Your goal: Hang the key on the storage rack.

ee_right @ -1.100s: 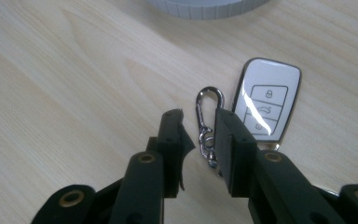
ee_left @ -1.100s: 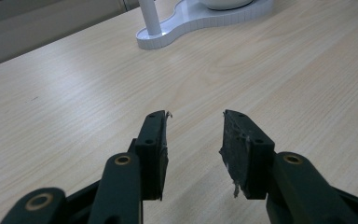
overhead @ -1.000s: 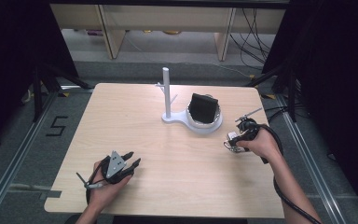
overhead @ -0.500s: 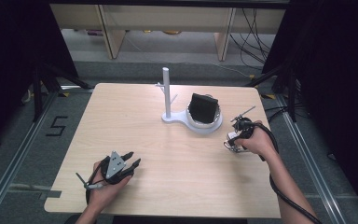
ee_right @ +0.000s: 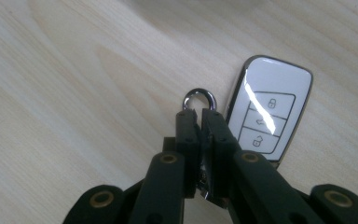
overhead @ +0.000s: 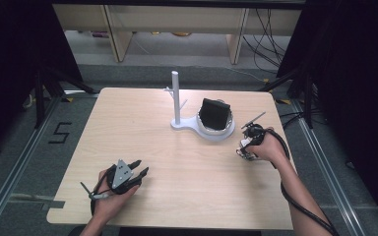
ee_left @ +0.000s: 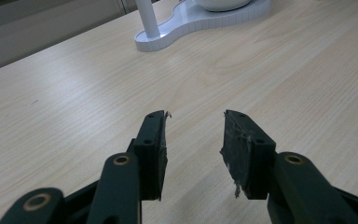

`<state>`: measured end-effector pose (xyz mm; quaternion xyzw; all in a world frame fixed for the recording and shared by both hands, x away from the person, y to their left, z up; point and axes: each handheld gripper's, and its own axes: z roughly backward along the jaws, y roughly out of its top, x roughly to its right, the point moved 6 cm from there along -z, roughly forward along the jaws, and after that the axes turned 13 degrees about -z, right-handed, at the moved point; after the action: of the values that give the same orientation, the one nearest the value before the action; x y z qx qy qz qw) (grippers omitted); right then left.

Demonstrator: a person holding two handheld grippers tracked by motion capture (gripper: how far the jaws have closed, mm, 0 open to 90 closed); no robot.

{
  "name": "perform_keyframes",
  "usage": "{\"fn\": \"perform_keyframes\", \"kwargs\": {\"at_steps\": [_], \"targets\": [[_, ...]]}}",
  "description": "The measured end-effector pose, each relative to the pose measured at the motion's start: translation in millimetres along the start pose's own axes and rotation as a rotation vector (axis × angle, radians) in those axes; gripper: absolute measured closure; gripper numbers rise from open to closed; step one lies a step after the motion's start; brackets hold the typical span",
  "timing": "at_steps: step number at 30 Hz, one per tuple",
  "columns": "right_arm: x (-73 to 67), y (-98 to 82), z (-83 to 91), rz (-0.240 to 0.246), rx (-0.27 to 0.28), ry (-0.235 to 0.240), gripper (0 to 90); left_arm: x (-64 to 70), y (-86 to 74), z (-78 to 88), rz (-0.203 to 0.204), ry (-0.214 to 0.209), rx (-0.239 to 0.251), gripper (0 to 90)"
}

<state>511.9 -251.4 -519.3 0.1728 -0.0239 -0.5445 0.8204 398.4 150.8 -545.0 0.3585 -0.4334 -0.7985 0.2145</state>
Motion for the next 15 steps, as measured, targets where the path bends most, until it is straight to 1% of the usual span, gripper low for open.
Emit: {"fn": "perform_keyframes", "kwargs": {"at_steps": [2, 3, 6, 8, 9, 10, 11, 12, 13, 15], "targets": [[1.0, -0.8, -2.8, 0.006, -0.001, -0.006, 84.4, 0.1, 0.1, 0.0, -0.002, 0.0, 0.001, 58.6], [0.2, -1.7, -3.4, 0.0, -0.014, -0.003, 84.0, 0.2, 0.0, 0.1, -0.002, 0.0, 0.0, 58.6], [0.6, -1.8, -5.6, 0.0, -0.008, -0.001, 83.1, 0.3, 0.0, 0.1, -0.002, -0.001, 0.0, 58.5], [0.3, -2.1, -6.1, -0.005, -0.016, -0.002, 82.2, 0.4, 0.0, 0.1, -0.002, -0.001, -0.001, 58.6], [-0.7, -3.1, -5.8, -0.027, -0.027, -0.008, 81.4, 0.5, 0.0, 0.1, -0.002, -0.001, -0.001, 58.6], [1.0, -2.0, -7.9, 0.004, -0.012, -0.007, 80.4, 0.5, -0.2, 0.3, -0.004, -0.003, -0.005, 58.6], [1.0, -2.0, -7.9, 0.004, -0.012, -0.007, 80.4, 0.5, -0.2, 0.3, -0.004, -0.003, -0.005, 58.6], [0.4, -2.2, -8.7, 0.003, -0.015, -0.006, 79.6, 0.5, 0.2, -0.7, -0.001, 0.013, 0.005, 58.6], [0.1, -2.1, -9.3, 0.006, -0.013, -0.008, 79.2, 0.5, -0.2, 0.4, -0.007, -0.004, -0.008, 58.6], [-0.7, -1.9, -8.6, 0.006, -0.017, -0.013, 78.1, 0.8, 0.0, 0.2, -0.005, -0.004, -0.004, 58.6]]}}
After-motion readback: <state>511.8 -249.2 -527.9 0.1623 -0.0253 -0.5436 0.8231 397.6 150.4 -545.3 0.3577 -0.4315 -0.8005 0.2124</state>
